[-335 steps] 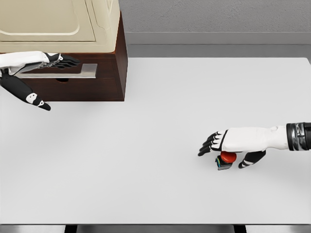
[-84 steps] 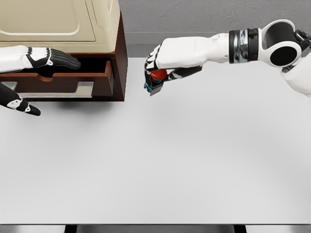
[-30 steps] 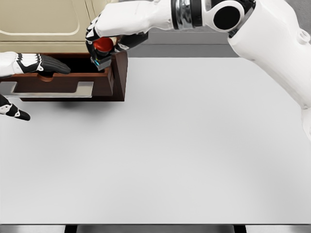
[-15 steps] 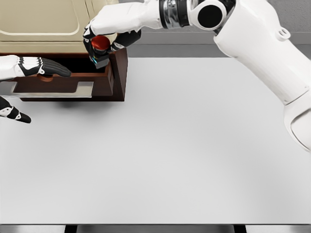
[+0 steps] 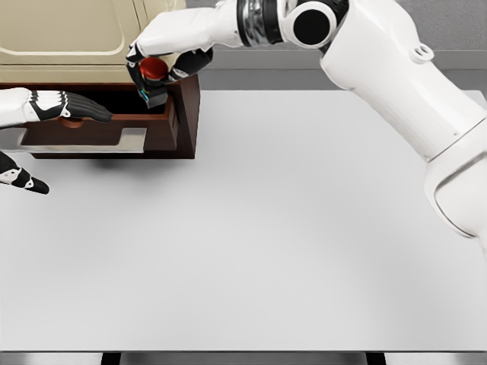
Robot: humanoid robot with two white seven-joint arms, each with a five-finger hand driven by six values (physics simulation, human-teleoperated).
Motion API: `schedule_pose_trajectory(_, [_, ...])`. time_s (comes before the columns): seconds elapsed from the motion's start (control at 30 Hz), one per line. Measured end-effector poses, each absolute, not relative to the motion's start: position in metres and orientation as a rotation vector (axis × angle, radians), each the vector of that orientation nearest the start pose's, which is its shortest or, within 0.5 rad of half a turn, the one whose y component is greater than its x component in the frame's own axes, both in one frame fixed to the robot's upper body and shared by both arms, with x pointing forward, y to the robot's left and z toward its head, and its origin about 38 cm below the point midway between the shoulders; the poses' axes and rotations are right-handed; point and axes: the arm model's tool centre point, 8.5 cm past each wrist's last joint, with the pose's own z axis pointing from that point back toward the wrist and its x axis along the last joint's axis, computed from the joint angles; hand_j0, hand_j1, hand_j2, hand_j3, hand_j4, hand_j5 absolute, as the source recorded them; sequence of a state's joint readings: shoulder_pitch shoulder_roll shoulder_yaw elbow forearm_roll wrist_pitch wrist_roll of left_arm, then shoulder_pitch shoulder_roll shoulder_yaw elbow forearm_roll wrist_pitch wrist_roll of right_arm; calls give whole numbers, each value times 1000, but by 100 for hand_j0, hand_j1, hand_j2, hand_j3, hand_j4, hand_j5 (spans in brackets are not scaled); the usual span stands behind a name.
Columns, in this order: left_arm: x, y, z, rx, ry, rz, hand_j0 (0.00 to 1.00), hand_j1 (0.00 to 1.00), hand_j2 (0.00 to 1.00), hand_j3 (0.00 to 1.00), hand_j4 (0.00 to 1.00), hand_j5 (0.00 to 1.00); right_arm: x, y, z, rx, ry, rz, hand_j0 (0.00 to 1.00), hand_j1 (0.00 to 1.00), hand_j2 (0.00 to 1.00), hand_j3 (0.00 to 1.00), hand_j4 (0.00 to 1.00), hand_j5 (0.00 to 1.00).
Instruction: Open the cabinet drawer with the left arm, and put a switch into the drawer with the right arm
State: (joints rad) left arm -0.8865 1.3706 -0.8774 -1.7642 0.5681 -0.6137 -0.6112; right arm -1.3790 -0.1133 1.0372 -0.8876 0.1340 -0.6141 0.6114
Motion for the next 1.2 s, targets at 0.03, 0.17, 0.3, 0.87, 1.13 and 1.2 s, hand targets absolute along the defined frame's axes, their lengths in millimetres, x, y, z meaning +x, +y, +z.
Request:
schedule_pose_trajectory(0.03, [347, 352, 366, -65, -1656, -1820, 100, 100, 100, 100, 100, 100, 517, 0, 362, 90, 2055, -2703, 48, 48, 48, 48, 48, 48])
schedule_pose_trajectory(0.17, [347, 352, 366, -65, -1656, -1820, 100, 100, 100, 100, 100, 100, 517, 5, 362, 84, 2048, -2711, 48, 48, 48, 48, 48, 48])
schedule_pose_trajectory(0.3, [347, 353, 366, -64, -1655, -1820, 100, 100, 100, 100, 100, 100, 516, 11, 362, 86, 2036, -2710, 48, 48, 48, 48, 48, 48])
schedule_pose_trajectory(0.87, [346, 353, 363, -71, -1649, -1817, 100, 100, 100, 100, 100, 100, 515, 28, 360, 101, 2000, -2723, 47, 47, 47, 47, 47, 47])
schedule_pose_trajectory(1.13, [346, 353, 363, -70, -1649, -1817, 100, 100, 100, 100, 100, 100, 516, 28, 361, 122, 1985, -2732, 49, 49, 49, 49, 49, 49])
schedule_pose_trajectory(1.2, [346, 353, 363, -69, -1648, -1817, 100, 100, 100, 100, 100, 100, 517, 28, 361, 119, 1988, -2732, 51, 51, 51, 51, 51, 51])
